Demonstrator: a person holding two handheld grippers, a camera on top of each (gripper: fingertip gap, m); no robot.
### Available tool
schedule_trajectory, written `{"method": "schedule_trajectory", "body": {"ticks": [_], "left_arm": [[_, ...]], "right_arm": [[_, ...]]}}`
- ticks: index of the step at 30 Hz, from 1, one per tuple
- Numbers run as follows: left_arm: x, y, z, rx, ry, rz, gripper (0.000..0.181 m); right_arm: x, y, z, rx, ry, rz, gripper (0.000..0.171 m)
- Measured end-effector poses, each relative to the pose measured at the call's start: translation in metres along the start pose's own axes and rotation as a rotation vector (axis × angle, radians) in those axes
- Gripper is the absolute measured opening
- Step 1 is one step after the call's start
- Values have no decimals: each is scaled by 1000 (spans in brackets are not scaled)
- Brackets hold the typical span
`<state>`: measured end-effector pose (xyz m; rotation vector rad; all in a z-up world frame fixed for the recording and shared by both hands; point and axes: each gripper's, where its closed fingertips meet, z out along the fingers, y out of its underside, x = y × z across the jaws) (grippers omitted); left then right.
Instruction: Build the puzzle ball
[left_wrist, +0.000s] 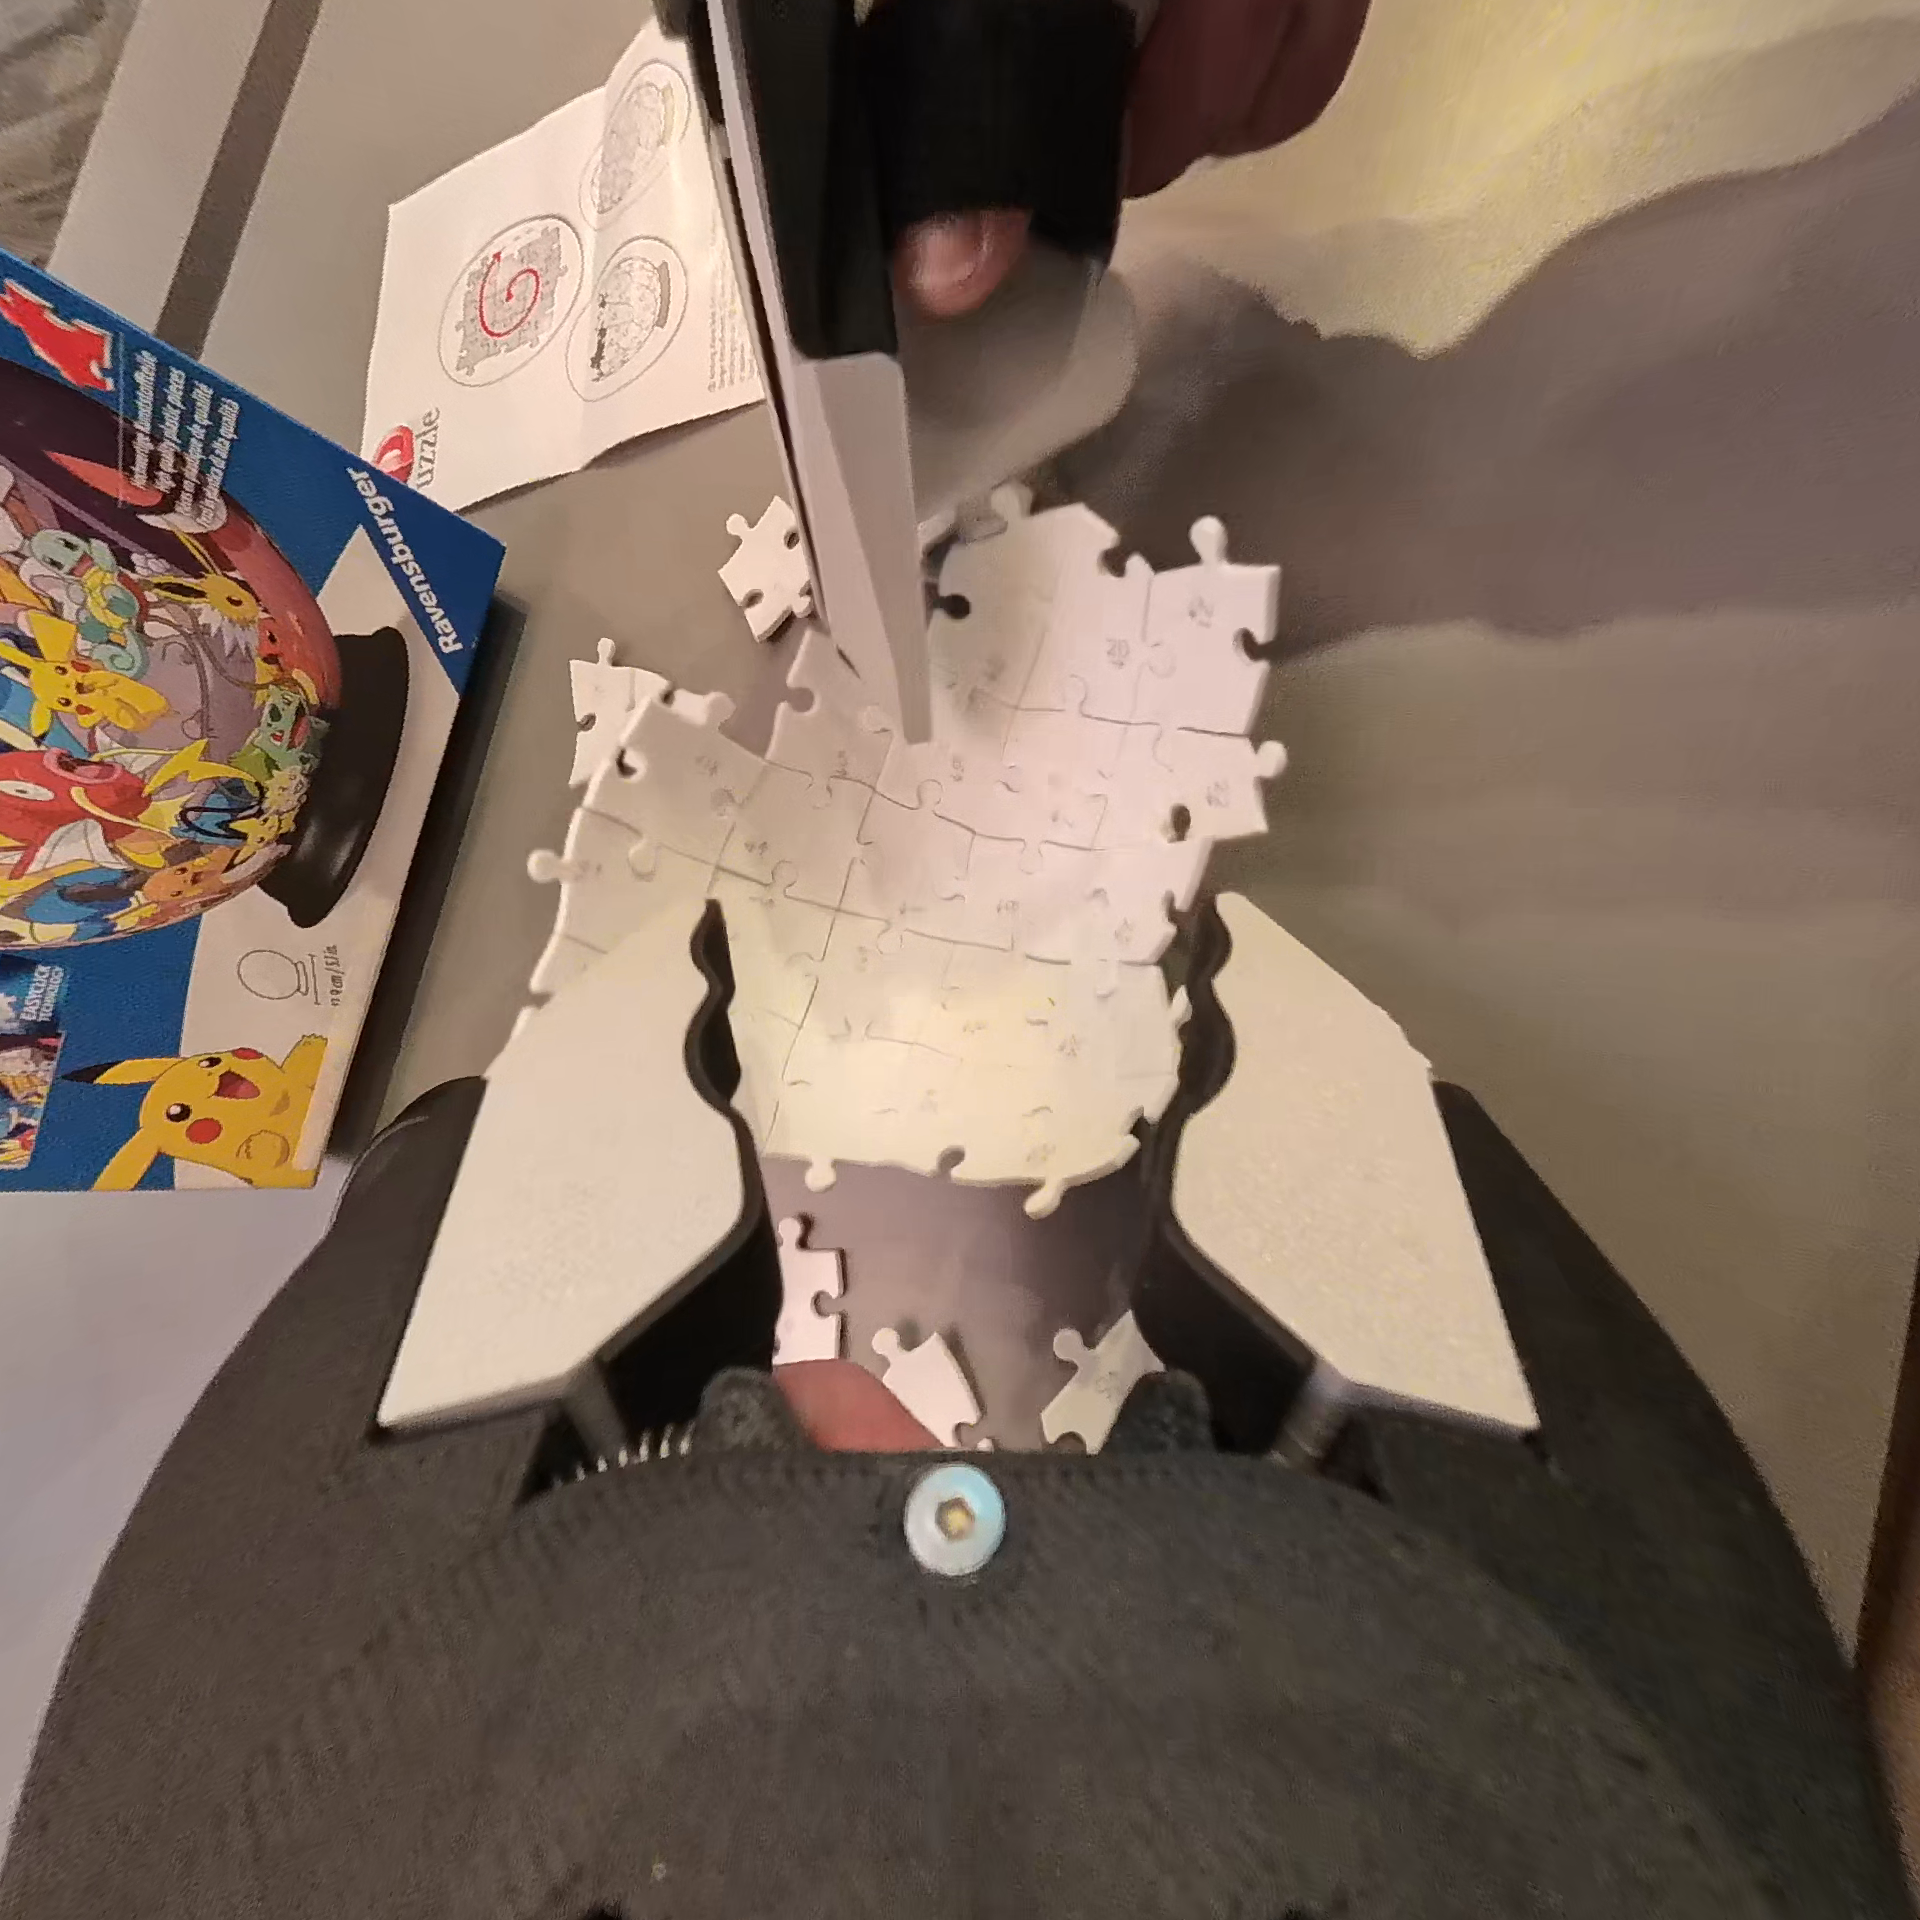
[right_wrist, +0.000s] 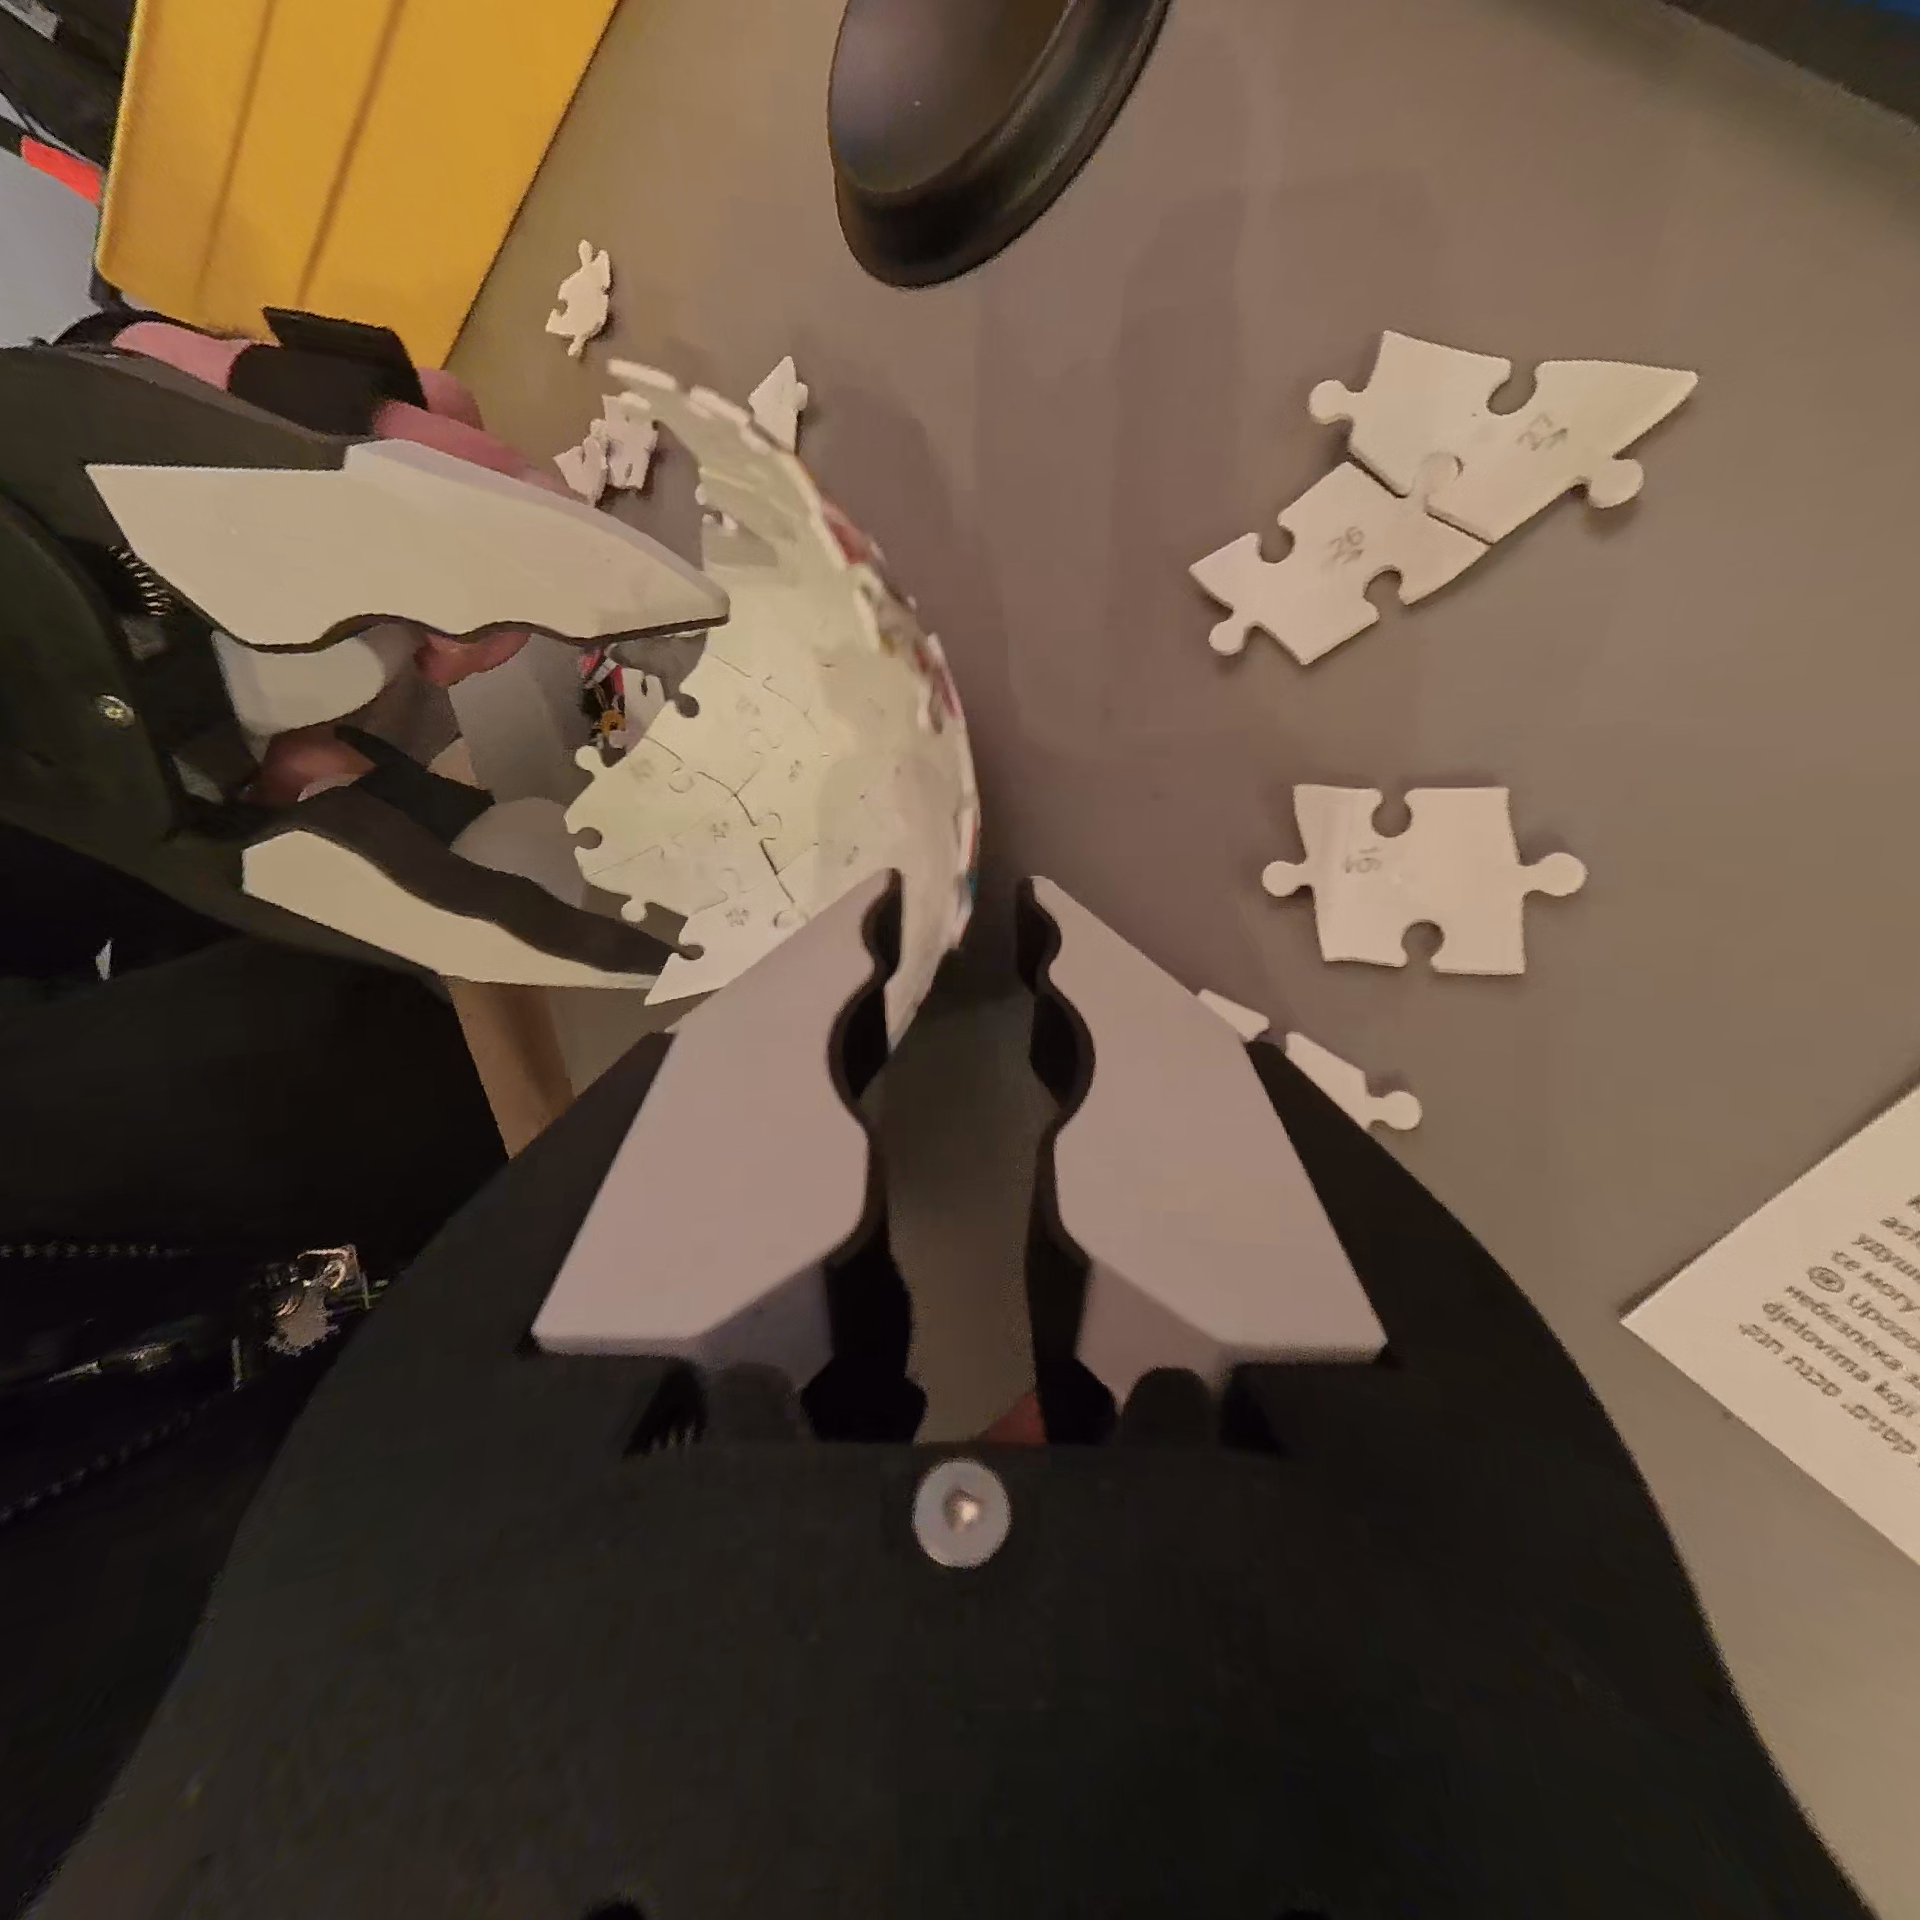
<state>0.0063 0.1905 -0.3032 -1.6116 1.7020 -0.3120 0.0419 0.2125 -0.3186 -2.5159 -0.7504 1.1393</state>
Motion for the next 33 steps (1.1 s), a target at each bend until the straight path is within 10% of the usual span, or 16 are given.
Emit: {"method": "schedule_trajectory", "body": {"ticks": [33], "left_arm": [[10,3,5,6,47,-3,86]], "right_arm": [[-6,-4,9,-45,-7,-30,0]]}}
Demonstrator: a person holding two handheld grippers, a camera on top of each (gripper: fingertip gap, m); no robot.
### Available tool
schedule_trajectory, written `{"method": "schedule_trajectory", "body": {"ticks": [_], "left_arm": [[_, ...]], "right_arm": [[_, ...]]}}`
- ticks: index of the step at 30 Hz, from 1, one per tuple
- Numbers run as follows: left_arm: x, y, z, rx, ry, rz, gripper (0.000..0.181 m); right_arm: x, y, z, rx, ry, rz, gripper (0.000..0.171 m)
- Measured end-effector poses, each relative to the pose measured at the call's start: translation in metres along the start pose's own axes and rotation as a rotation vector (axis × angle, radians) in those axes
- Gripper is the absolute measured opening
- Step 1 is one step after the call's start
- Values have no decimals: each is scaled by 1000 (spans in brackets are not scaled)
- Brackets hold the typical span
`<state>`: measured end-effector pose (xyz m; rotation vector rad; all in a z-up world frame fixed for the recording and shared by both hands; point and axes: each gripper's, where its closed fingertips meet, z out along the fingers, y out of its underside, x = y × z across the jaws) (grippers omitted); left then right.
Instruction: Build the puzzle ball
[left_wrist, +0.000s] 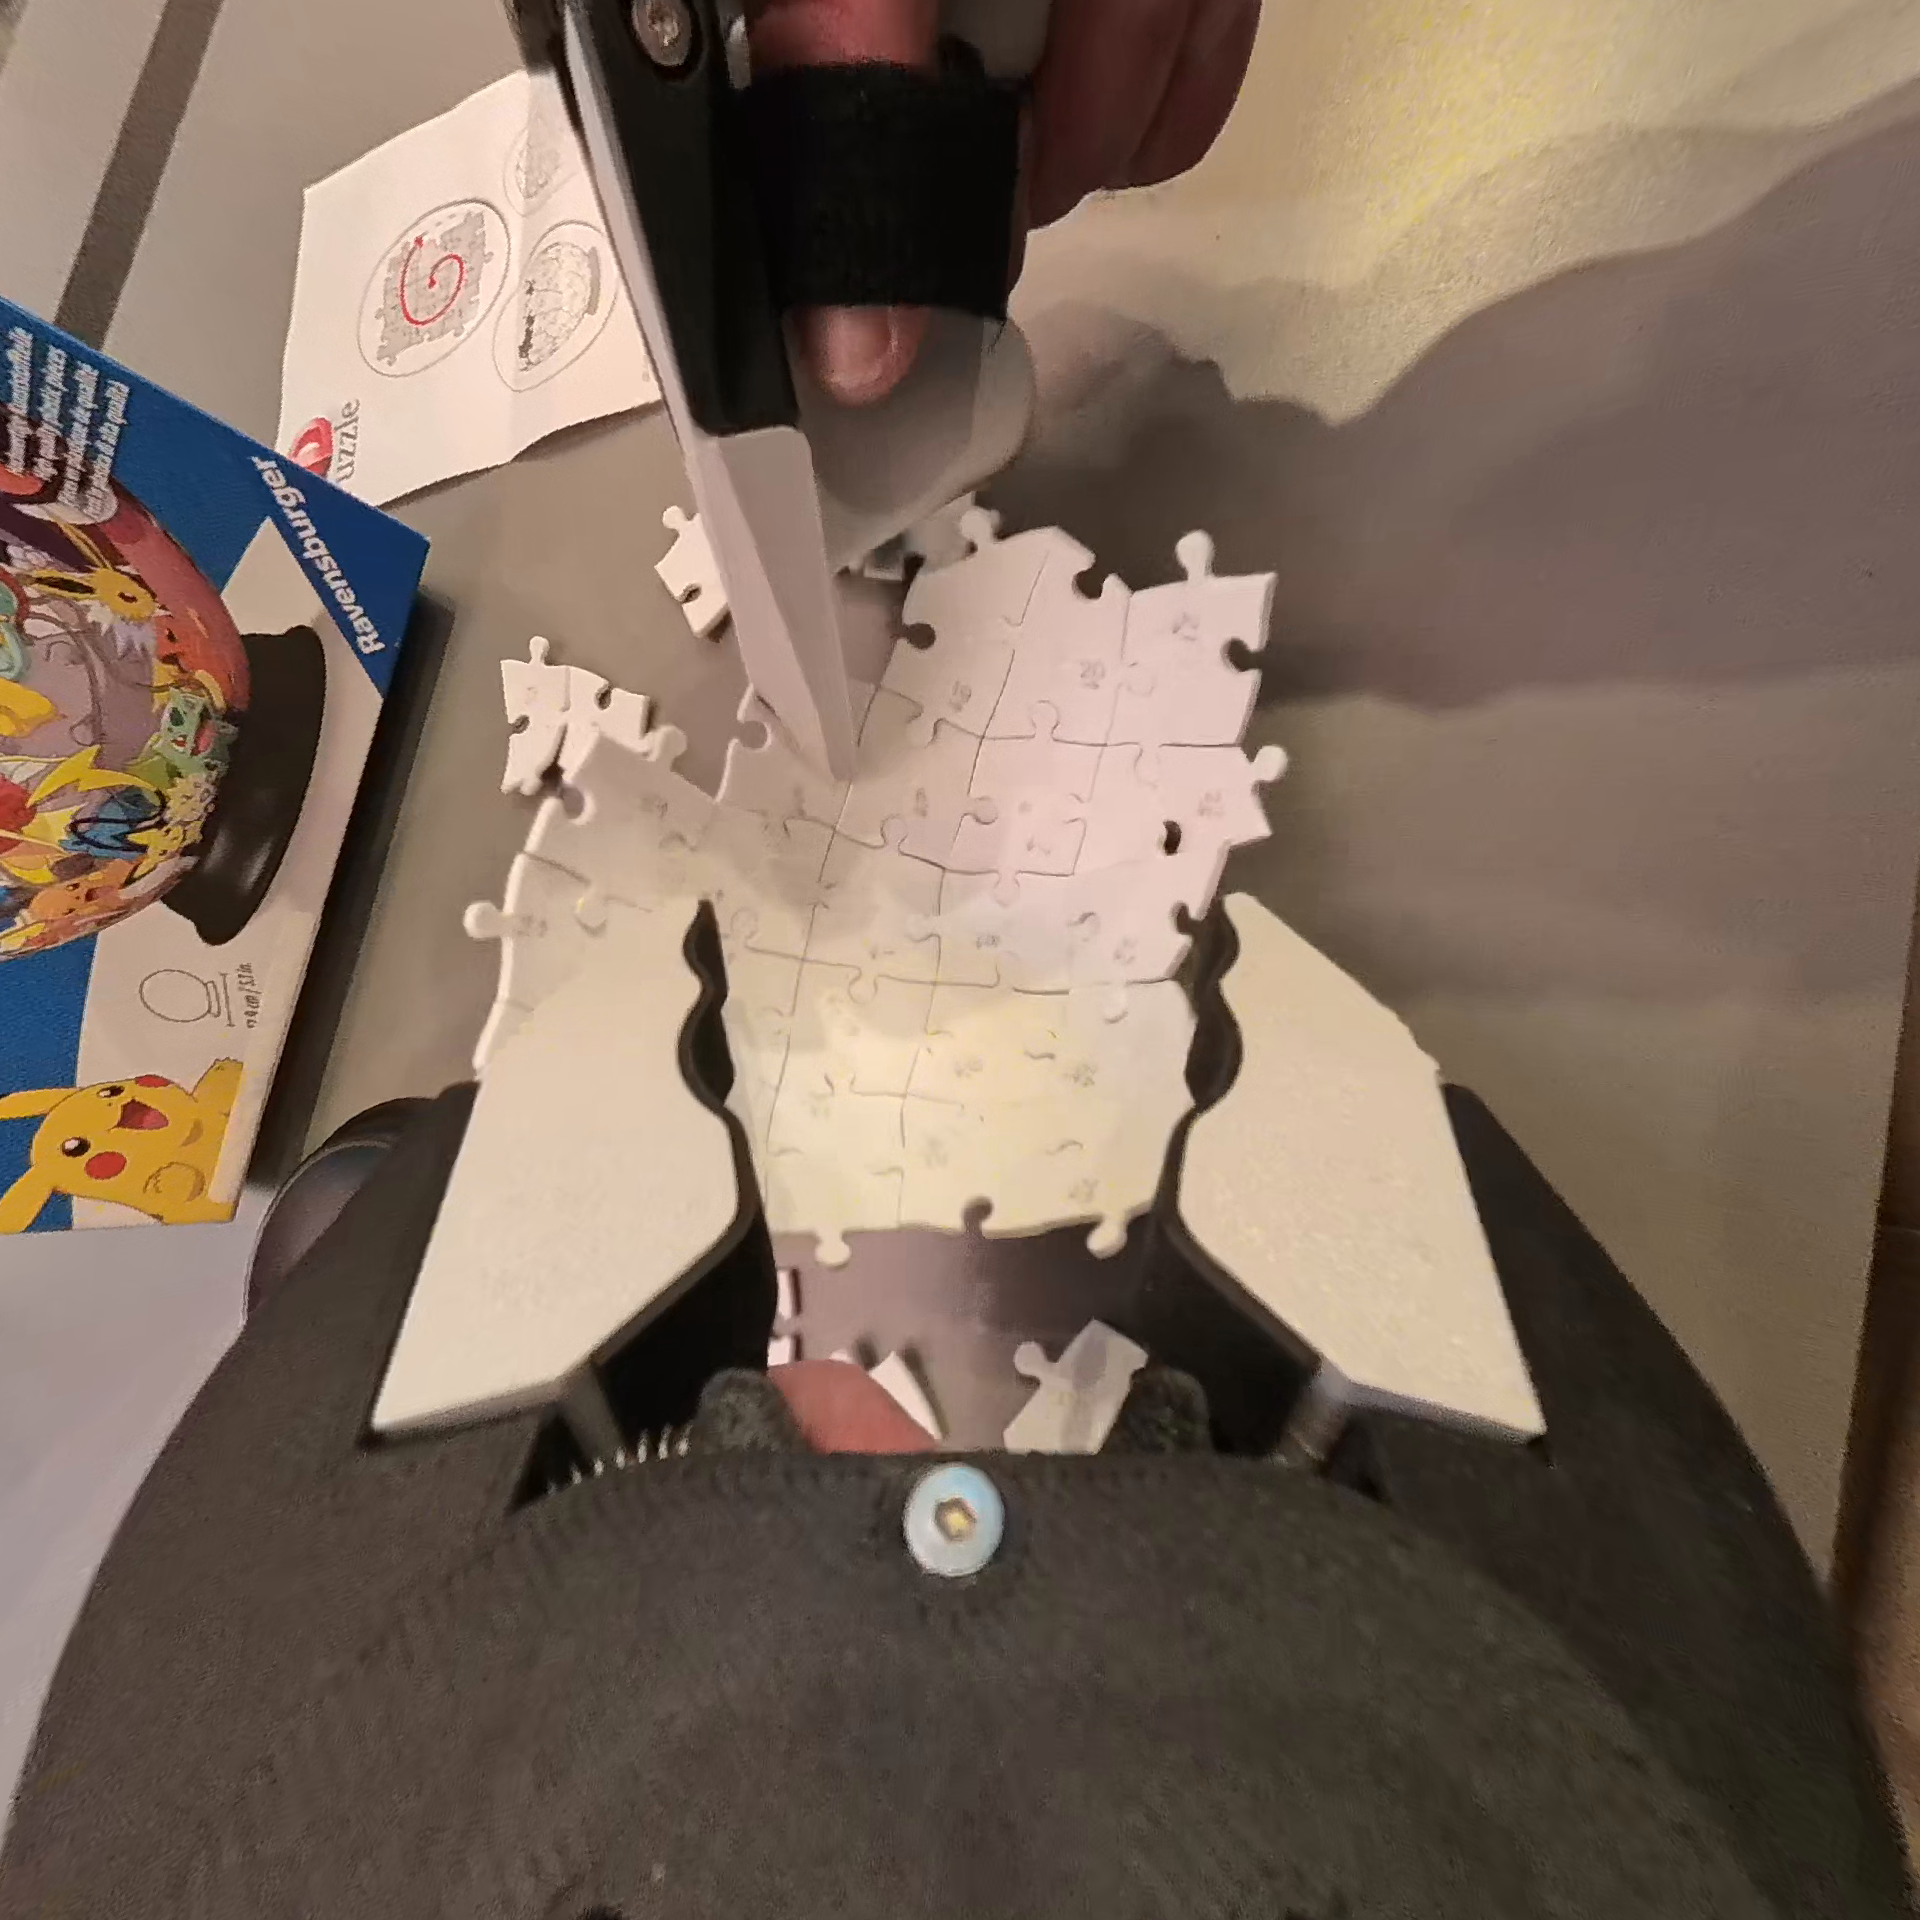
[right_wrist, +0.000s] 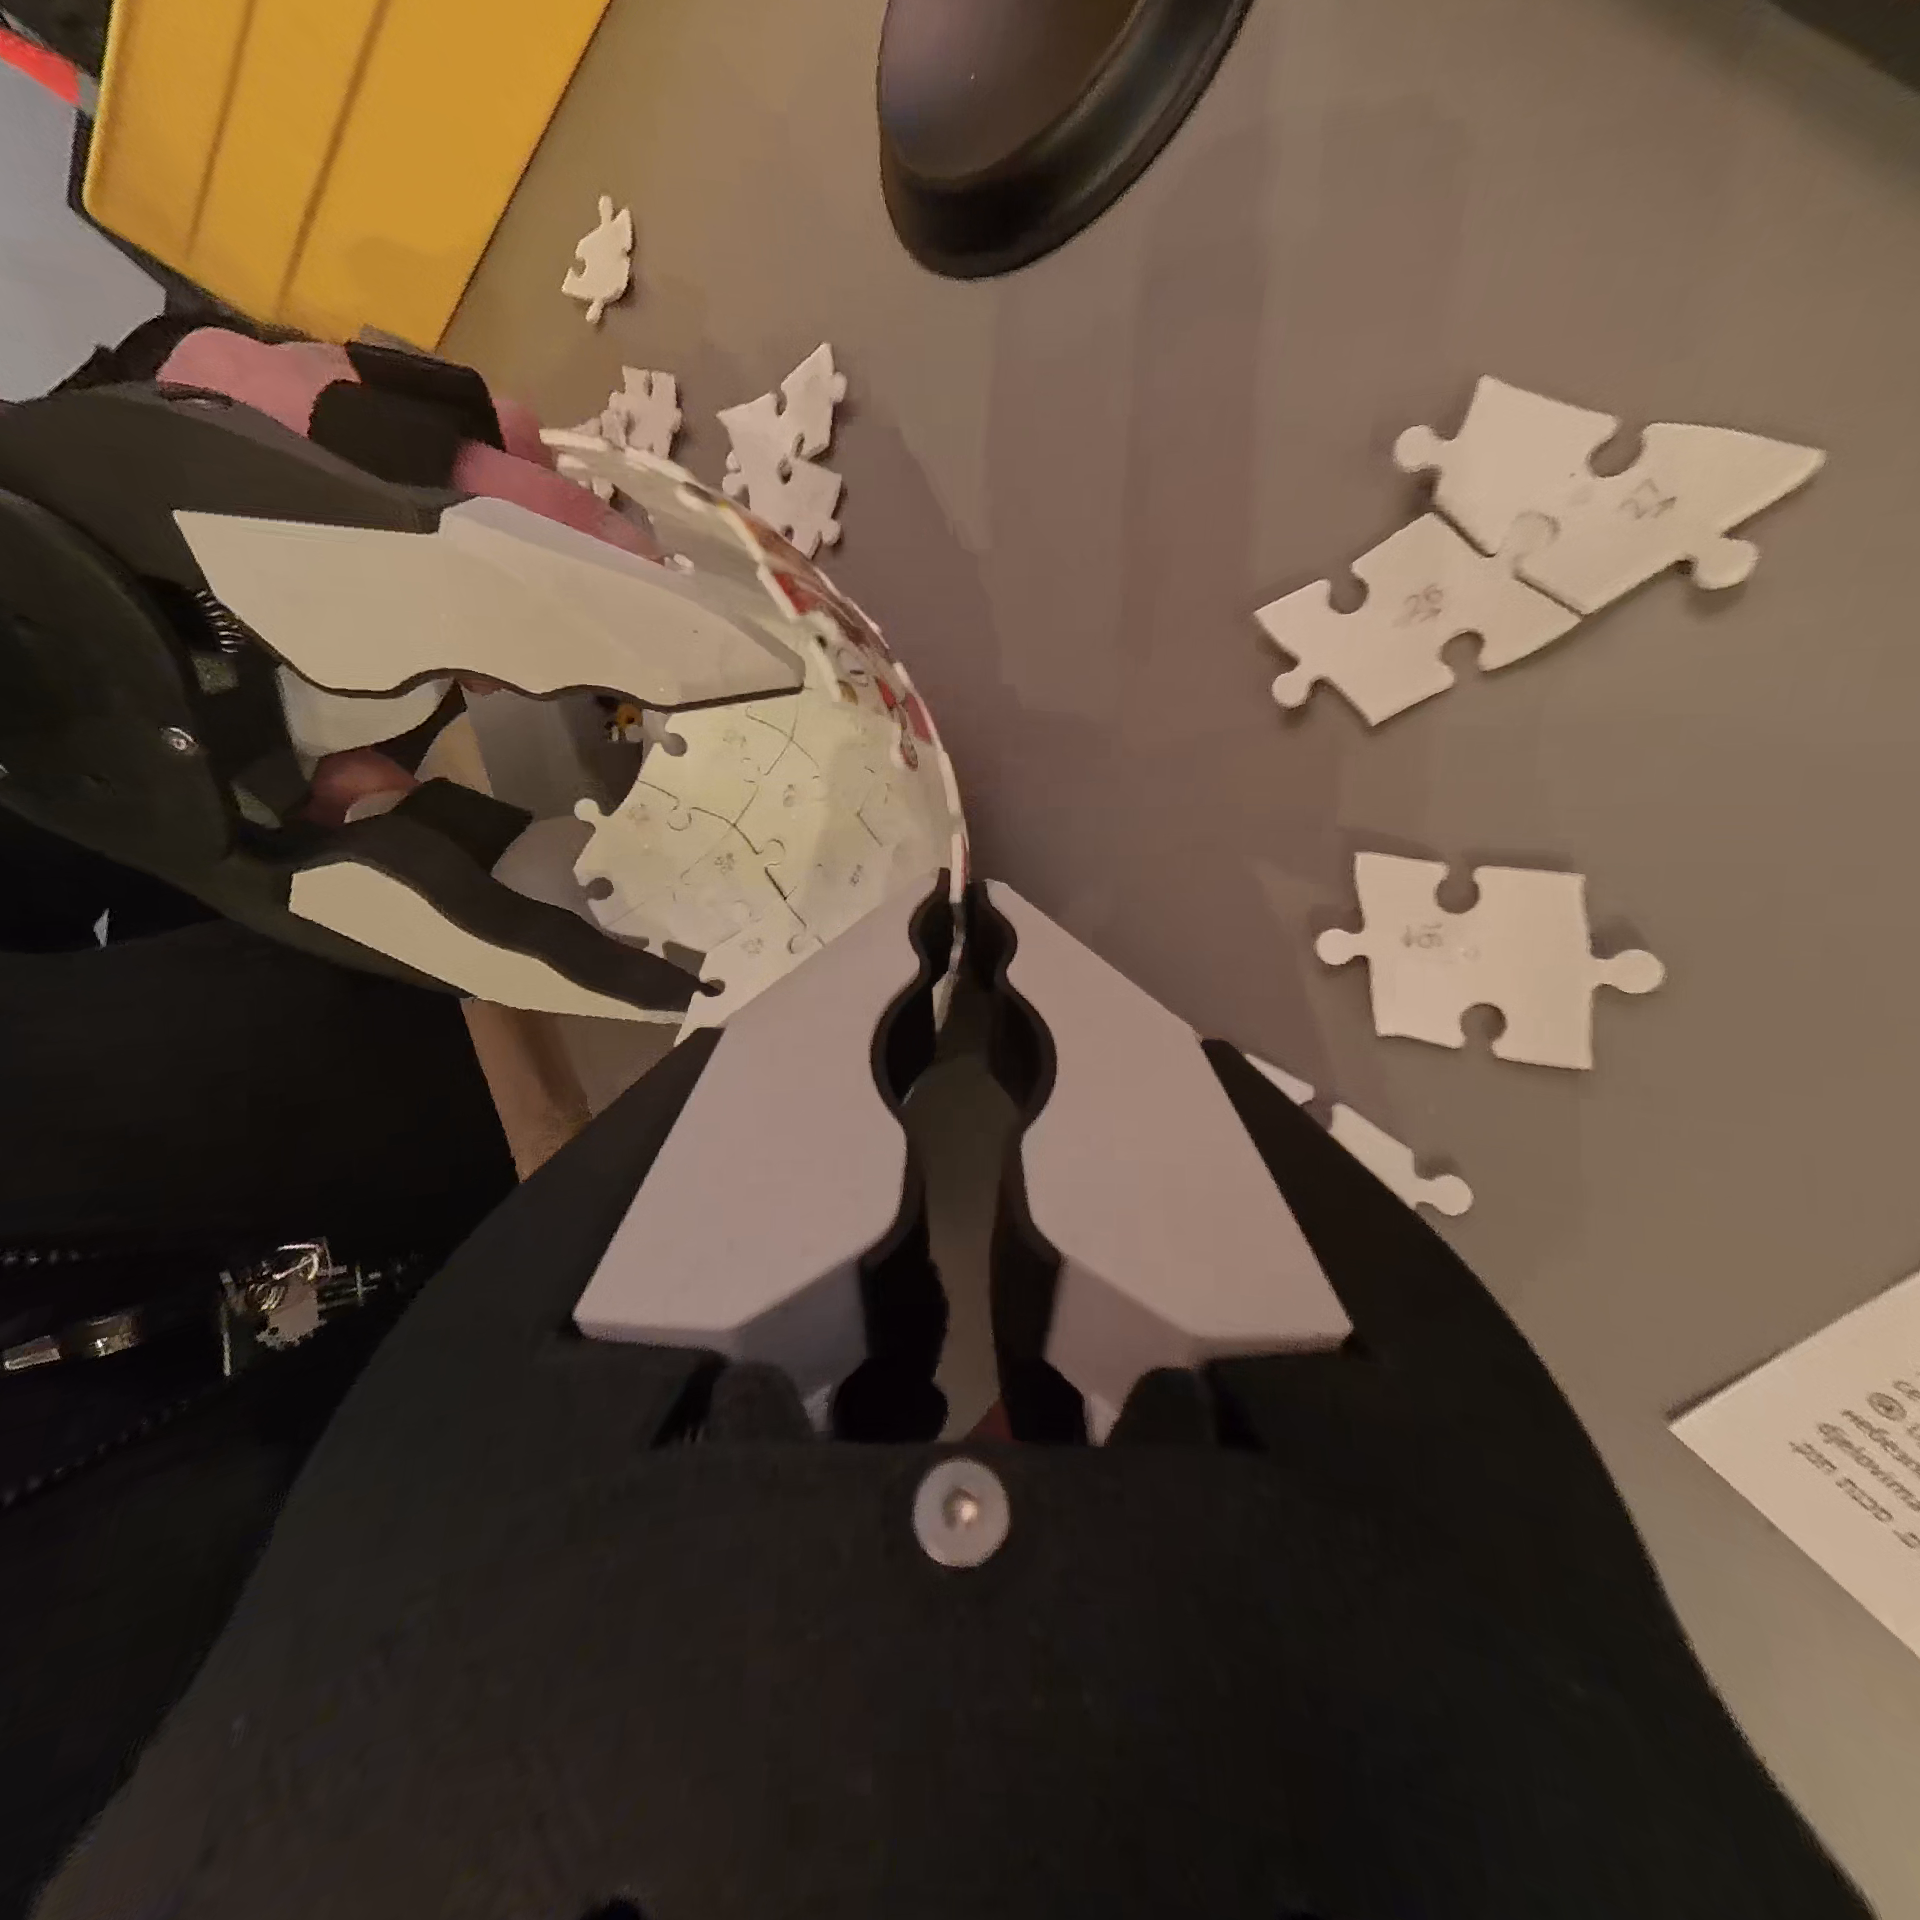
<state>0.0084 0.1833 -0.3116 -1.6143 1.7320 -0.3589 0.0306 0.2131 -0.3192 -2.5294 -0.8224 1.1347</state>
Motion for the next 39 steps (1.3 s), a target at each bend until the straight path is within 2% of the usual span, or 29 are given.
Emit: {"method": "schedule_trajectory", "body": {"ticks": [5,8,16,23,30,35,39], "left_arm": [[1,2,1,-16,-6,6,84],[0,2,0,-11,-2,-3,84],[1,3,-2,-8,7,-7,80],[12,9,-3,-38,57,14,73],[21,16,-2,-83,93,20,67],[20,17,-3,-95,89,23,68],[17,18,-4,-96,83,18,70]], "right_arm": [[5,-10,-3,65,20,25,1],[6,-13,-8,93,20,34,9],[5,-24,-40,191,67,24,18],[10,-6,-59,231,137,32,19],[27,15,-74,240,286,1,21],[50,11,-87,256,440,-64,27],[63,5,-81,187,545,-143,36]]}}
